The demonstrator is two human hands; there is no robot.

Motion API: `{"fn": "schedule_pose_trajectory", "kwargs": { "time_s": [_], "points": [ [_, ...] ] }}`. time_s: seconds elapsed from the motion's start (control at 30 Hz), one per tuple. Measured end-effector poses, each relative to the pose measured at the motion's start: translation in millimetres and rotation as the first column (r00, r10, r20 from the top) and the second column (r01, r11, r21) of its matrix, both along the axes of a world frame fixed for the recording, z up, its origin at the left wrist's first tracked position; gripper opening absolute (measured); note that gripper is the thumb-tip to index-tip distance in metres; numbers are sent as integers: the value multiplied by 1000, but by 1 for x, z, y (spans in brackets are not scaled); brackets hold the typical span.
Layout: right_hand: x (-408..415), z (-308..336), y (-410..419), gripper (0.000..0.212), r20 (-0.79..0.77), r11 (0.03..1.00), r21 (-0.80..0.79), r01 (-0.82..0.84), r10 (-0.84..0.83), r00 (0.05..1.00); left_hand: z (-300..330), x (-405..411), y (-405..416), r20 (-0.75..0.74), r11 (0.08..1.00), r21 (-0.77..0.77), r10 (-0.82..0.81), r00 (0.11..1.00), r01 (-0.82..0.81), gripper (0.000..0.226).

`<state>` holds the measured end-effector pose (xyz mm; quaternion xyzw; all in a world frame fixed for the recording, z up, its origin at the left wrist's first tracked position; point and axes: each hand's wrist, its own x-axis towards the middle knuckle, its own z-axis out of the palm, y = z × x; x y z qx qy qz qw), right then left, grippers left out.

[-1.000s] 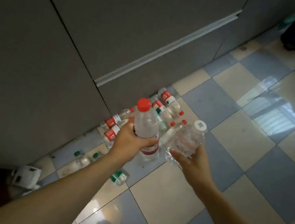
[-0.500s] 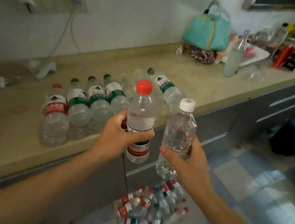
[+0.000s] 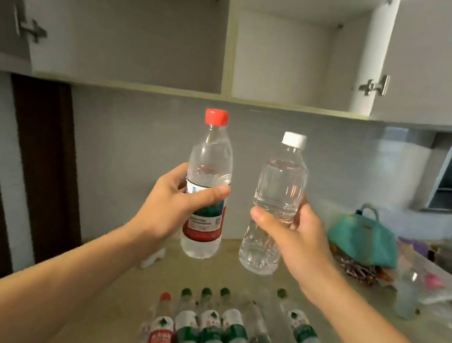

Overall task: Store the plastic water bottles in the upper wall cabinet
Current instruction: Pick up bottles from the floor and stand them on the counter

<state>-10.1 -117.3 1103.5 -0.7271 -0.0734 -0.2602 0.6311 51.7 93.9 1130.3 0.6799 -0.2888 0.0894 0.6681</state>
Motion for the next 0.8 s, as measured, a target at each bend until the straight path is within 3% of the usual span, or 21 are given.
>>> {"fn": "schedule_pose_trajectory", "kwargs": {
  "time_s": [0.17, 0.3, 0.43, 0.63, 0.8],
  "points": [
    [57, 76, 58, 47, 93, 999, 34, -36, 33, 995, 76, 40, 64, 44, 975, -146, 176, 983, -168, 40],
    [111, 138, 108, 46, 153, 999, 27, -27, 23, 988, 139, 86, 107, 80, 897, -329, 339, 938, -296, 34],
    [160, 202, 152, 45, 205, 1000, -18, -6, 10, 979, 195, 134, 136, 123, 837, -409, 444, 888, -362, 35],
    [224, 251, 188, 35, 222, 997, -46, -56, 65, 973, 227, 202, 155, 166, 818, -388, 516, 841, -425, 32],
    [281, 269, 198, 47, 210, 999, -40, -19, 27, 977, 234, 257, 168, 180, 797, -325, 581, 793, -510, 36]
  ]
}}
